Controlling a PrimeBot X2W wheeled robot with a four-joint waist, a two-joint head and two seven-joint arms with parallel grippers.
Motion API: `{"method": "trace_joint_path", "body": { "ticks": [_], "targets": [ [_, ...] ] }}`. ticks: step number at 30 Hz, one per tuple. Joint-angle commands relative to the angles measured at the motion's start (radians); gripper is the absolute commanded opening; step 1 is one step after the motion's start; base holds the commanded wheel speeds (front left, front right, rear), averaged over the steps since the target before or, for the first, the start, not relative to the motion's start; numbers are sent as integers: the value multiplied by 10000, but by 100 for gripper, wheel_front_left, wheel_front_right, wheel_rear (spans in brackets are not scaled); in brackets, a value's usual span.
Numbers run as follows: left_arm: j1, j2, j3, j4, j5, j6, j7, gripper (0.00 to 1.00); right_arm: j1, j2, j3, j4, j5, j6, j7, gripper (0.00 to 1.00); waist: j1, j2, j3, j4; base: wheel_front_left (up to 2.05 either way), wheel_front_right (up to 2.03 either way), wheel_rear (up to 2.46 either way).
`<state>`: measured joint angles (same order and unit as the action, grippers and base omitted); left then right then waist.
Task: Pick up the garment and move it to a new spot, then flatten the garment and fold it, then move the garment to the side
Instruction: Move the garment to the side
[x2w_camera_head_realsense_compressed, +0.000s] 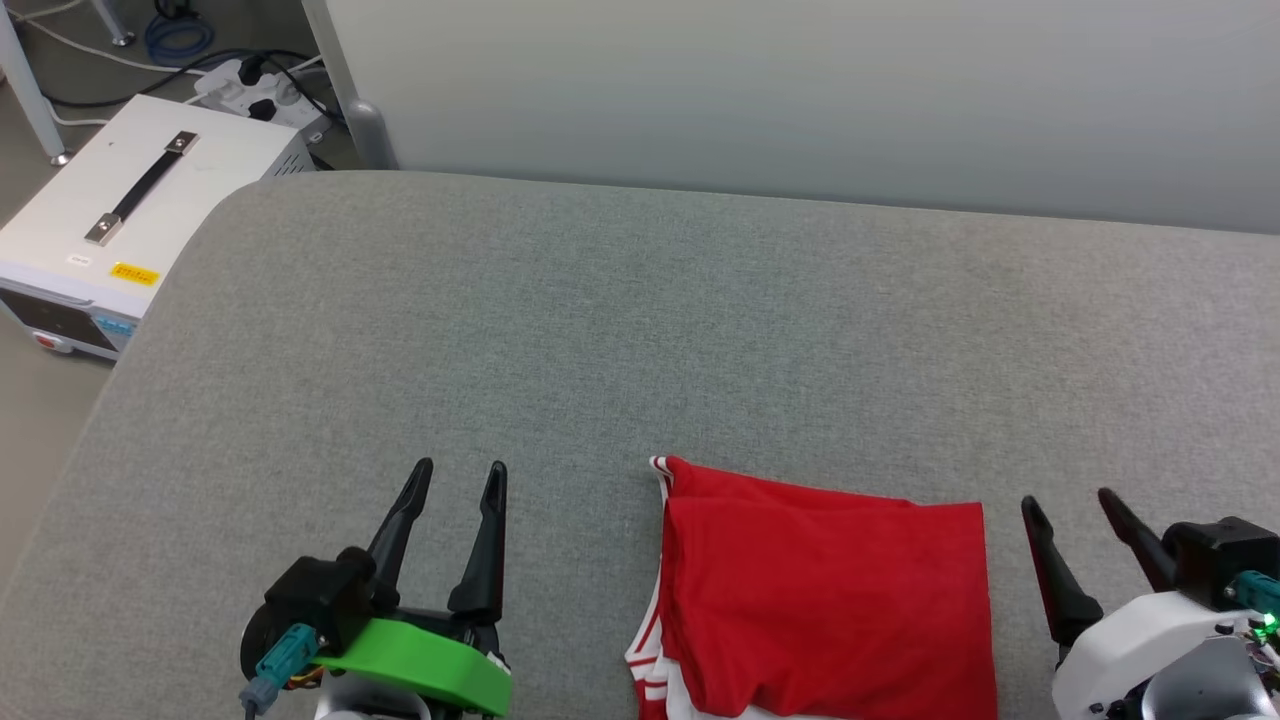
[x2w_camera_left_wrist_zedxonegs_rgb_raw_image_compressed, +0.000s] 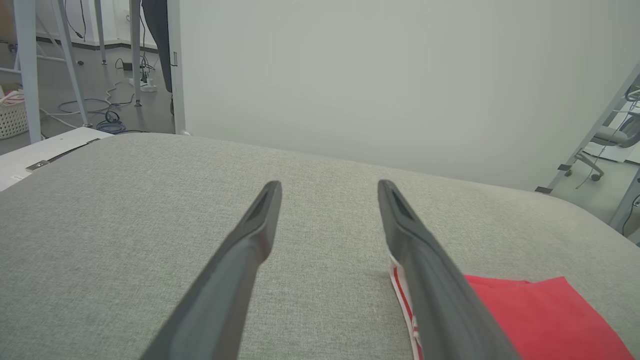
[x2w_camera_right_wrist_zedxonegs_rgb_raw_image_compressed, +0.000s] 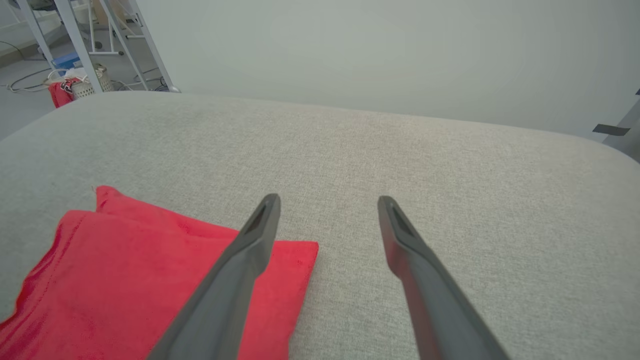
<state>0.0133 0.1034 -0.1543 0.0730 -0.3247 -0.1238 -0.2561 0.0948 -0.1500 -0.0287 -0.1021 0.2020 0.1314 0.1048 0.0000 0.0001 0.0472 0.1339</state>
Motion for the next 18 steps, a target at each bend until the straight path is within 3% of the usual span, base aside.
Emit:
{"method": "trace_joint_path", "body": {
  "ticks": [1,7,18],
  "targets": [
    [-109,-27,-1,14,64,-65,-57,100,148,-65,70,61,132,-7,396,100,0,-1,134,98,0,0,0],
    [-355,-47,-170,81,-25,-67,-57,100,192,12,391,442,529,-7,2721,100,0,-1,563,440,0,0,0],
    [-623,-79,-233,106,-67,-68,-57,100,-81,384,488,1310,482,-7,4185,100,0,-1,1051,781,0,0,0]
  ]
}}
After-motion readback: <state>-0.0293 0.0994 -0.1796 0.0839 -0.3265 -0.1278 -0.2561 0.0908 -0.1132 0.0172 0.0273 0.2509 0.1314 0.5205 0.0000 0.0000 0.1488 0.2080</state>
